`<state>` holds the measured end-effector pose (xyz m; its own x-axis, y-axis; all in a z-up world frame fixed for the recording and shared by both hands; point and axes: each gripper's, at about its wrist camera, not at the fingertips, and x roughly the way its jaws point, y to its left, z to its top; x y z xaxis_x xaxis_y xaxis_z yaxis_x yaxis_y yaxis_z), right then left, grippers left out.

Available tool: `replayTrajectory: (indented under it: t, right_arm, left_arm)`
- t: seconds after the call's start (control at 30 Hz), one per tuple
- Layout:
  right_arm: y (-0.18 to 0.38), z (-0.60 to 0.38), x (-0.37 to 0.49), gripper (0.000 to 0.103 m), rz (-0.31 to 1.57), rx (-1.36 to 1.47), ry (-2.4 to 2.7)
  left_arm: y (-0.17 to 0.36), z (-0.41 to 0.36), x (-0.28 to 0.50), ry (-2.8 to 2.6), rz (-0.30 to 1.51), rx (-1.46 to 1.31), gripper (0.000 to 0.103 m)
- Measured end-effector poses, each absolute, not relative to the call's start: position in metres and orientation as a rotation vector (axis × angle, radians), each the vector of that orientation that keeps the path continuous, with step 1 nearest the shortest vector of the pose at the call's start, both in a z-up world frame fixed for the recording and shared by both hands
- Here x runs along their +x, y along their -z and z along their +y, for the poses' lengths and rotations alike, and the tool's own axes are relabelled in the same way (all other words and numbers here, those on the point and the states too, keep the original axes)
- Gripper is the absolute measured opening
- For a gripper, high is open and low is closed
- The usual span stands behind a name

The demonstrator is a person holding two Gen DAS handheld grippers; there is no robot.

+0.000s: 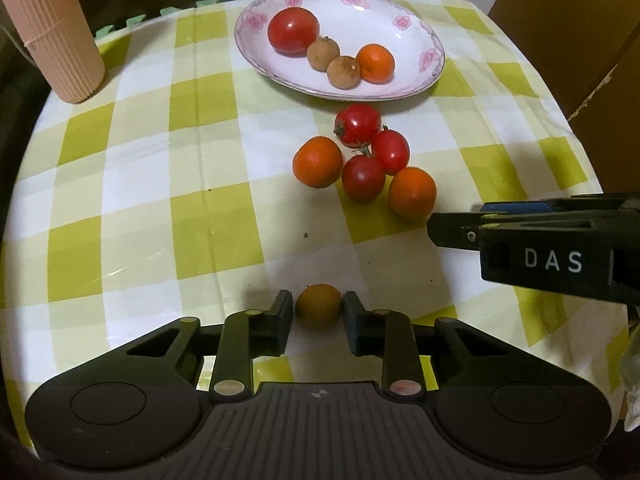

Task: Organize fruits
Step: 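Close the left tool on a small brown fruit while the right tool approaches a tangerine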

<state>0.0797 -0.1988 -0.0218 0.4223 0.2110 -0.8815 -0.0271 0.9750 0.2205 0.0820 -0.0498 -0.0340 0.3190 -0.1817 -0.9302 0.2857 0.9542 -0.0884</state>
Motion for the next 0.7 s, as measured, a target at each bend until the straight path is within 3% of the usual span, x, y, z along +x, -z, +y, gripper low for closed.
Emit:
replayTrajectory:
  t: [0.7]
  right_arm:
    - [0.032,-0.194,0.102,0.046,1.123,0.206,-0.162]
  left_arm:
    - [0.035,-0.04,0.082,0.308,1.215,0.097,0.036]
